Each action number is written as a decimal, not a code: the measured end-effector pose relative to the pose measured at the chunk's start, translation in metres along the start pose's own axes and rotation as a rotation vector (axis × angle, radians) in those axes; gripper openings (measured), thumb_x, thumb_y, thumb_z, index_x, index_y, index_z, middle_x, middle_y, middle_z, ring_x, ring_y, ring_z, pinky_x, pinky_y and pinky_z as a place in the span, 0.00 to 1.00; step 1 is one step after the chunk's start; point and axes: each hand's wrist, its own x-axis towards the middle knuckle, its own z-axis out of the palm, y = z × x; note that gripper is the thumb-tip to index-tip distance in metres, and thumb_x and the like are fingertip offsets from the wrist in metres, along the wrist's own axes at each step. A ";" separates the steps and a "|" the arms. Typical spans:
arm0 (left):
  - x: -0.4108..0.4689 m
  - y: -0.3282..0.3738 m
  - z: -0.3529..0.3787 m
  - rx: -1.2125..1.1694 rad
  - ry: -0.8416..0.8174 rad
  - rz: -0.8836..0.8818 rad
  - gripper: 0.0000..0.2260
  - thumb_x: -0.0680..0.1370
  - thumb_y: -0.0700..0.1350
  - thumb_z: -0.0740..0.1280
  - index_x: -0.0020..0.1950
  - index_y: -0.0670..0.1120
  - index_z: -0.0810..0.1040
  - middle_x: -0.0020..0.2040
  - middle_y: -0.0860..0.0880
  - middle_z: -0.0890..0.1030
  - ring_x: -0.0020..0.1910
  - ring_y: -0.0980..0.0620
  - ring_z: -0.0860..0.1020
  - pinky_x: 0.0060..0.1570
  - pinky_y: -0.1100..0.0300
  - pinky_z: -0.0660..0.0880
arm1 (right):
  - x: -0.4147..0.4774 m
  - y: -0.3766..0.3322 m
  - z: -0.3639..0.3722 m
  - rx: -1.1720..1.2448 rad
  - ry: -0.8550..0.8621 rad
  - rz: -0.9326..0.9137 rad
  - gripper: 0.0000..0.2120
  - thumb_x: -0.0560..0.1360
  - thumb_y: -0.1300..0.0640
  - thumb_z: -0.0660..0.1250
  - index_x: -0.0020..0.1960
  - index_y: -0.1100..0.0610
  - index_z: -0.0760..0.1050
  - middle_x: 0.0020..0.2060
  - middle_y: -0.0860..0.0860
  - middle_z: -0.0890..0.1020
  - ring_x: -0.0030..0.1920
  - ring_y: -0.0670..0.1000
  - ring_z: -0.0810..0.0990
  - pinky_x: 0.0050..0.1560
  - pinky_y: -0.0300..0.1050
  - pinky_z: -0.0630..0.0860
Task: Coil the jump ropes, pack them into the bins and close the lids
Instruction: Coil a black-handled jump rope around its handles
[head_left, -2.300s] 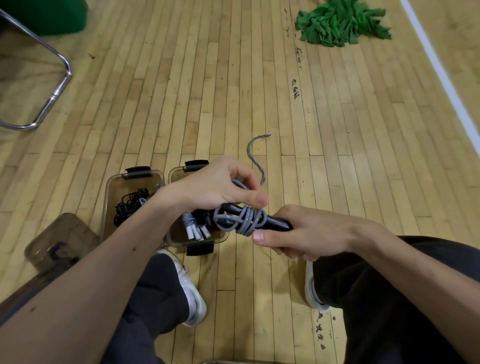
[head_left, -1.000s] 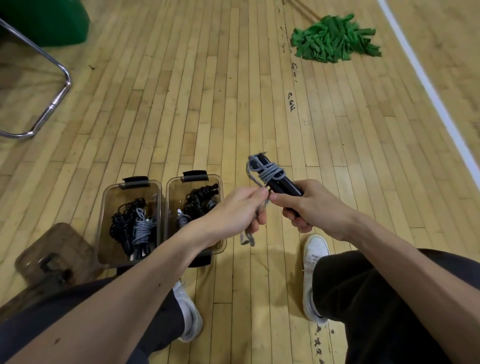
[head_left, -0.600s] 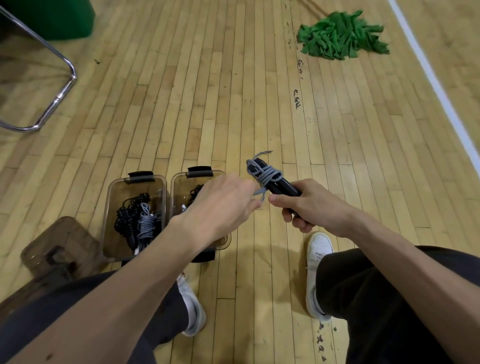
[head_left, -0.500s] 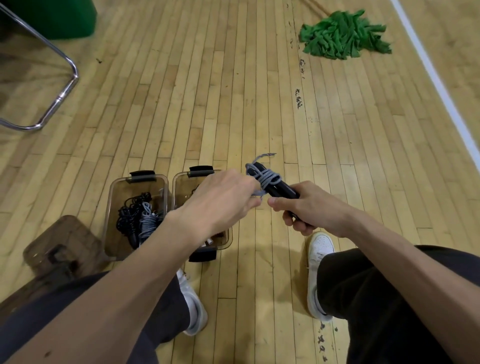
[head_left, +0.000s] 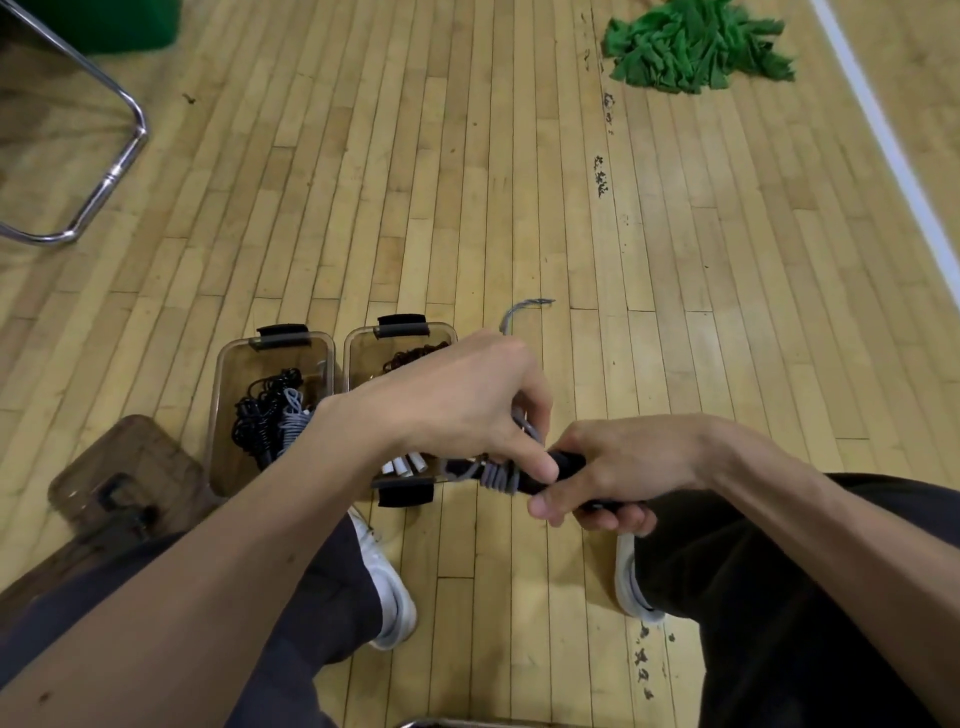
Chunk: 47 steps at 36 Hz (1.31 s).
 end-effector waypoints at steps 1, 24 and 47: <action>0.000 0.001 0.000 -0.031 -0.018 -0.008 0.11 0.67 0.55 0.80 0.37 0.51 0.84 0.32 0.52 0.81 0.31 0.60 0.78 0.29 0.69 0.70 | -0.001 0.000 0.001 -0.009 -0.037 0.008 0.12 0.79 0.49 0.69 0.48 0.59 0.75 0.28 0.51 0.71 0.25 0.47 0.67 0.28 0.41 0.68; 0.032 -0.015 0.027 -0.686 0.037 0.027 0.21 0.72 0.63 0.66 0.27 0.50 0.76 0.23 0.54 0.74 0.23 0.57 0.70 0.27 0.67 0.66 | -0.025 0.001 0.005 0.176 -0.078 -0.338 0.07 0.75 0.56 0.71 0.40 0.57 0.77 0.26 0.52 0.72 0.22 0.48 0.67 0.24 0.41 0.66; 0.035 -0.022 0.040 -0.859 0.207 -0.273 0.25 0.85 0.60 0.51 0.36 0.45 0.70 0.25 0.50 0.64 0.24 0.52 0.61 0.27 0.59 0.59 | -0.023 0.004 -0.022 0.325 0.591 -0.515 0.07 0.81 0.59 0.66 0.47 0.61 0.71 0.29 0.52 0.71 0.26 0.49 0.68 0.27 0.43 0.67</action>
